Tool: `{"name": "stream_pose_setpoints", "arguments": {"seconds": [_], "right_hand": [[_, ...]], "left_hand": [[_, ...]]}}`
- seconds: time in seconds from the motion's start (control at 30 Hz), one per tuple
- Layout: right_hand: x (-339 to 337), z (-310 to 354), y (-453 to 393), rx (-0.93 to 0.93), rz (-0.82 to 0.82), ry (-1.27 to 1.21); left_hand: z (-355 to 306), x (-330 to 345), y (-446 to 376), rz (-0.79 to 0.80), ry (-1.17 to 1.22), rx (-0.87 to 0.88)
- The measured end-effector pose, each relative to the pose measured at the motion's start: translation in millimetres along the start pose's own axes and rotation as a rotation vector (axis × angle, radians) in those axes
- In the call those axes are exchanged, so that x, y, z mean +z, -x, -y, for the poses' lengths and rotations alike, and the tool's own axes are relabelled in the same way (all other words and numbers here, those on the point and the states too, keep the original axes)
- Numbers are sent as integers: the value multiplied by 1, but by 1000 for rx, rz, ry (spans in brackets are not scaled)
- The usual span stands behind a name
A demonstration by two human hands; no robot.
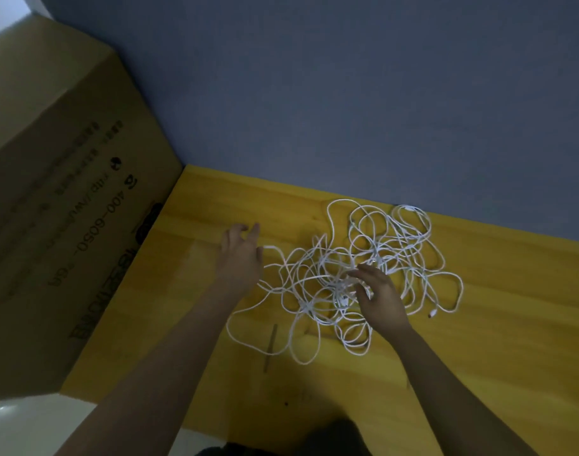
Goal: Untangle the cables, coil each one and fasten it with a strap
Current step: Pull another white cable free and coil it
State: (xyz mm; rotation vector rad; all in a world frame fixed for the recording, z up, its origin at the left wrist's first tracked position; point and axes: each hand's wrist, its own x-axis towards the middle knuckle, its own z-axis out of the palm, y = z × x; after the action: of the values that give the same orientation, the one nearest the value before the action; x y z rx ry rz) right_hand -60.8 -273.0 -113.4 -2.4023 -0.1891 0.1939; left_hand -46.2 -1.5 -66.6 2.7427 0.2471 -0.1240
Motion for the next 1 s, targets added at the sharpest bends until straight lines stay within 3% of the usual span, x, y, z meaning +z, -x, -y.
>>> {"name": "stream_pose_setpoints", "arguments": {"seconds": [0.13,0.23,0.5,0.6,0.73,0.9,1.0], "right_hand": [[-15,-28,33,105,-136,15],[-28,-59,50,218,-134,44],[-70,-145,56,421,-48,174],[-77,-163,40,350,96,298],[-80,-185,15,105,247,495],[-95,-189,8,106,-81,120],[-116,-173,1,24,-216,35]], "left_hand": [[-41,13,0,29,31,192],[-75,26,1,113,47,344],[-138,70,16,208,-22,409],[-158,82,18,175,-20,374],[-183,98,20,168,-24,349],[-207,111,24,151,12,359],[-231,111,15,171,75,395]]}}
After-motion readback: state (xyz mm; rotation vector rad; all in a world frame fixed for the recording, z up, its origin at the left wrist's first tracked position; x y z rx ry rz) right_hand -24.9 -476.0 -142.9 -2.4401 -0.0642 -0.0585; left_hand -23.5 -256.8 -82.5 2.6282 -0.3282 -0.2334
